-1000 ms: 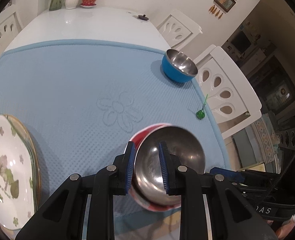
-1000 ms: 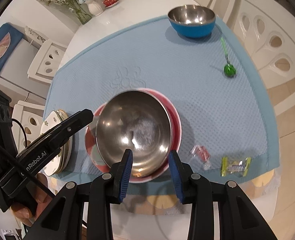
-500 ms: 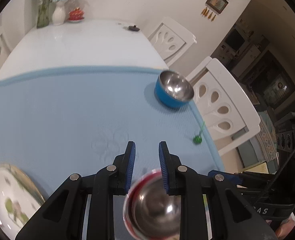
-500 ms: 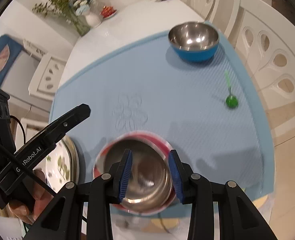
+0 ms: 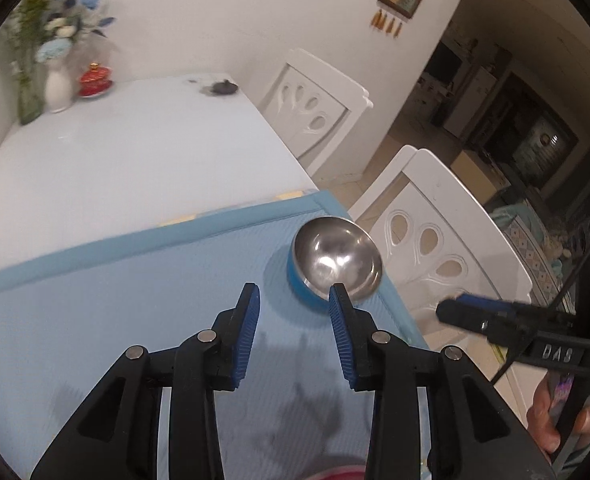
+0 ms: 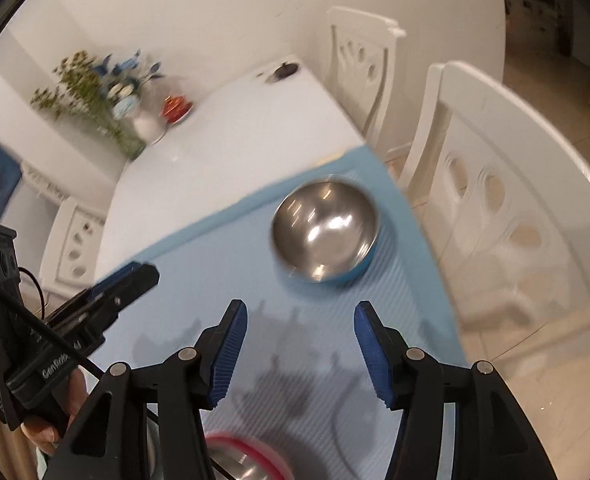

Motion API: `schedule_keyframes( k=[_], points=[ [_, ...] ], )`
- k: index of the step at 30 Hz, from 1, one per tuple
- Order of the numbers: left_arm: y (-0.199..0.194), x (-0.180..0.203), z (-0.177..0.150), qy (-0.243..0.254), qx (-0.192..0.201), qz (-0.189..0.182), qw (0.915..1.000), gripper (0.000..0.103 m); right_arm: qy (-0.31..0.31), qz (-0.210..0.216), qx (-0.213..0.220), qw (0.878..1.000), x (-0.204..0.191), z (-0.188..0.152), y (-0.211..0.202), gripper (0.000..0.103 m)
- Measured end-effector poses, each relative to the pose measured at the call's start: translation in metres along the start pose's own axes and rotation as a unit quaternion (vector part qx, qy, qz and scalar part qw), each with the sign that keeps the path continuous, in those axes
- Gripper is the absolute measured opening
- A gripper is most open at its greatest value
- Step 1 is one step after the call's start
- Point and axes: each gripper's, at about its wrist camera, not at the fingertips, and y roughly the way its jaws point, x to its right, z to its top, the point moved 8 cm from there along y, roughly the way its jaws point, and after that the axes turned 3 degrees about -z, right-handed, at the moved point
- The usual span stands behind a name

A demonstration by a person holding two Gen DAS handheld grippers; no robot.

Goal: Organize plates and bowls
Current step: 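Move the right gripper to the blue-outside steel bowl and grasp its rim, then lift the blue steel bowl and carry it over the red steel bowl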

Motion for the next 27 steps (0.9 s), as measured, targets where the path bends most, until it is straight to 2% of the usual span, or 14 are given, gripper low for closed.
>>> schedule_keyframes(
  k=[6, 12, 19, 27],
  points=[
    [0.067, -0.01, 0.013, -0.01, -0.05, -0.023, 0.9984, 0.033, 0.043, -0.021, -0.019, 0.999, 0.038, 0.038, 0.045, 0.054],
    [0.115, -0.018, 0.01, -0.023, -0.094, -0.044, 0.9943, 0.033, 0.063, -0.029, -0.053, 0.996, 0.065, 0.049, 0.089, 0.054],
    [0.15, -0.017, 0.0, -0.031, -0.134, -0.064, 0.9884, 0.033, 0.064, -0.03, -0.09, 0.993, 0.074, 0.043, 0.127, 0.054],
    [0.166, -0.017, -0.005, -0.035, -0.143, -0.07, 0.9866, 0.033, 0.062, -0.029, -0.1, 0.993, 0.079, 0.04, 0.144, 0.054]
  ],
)
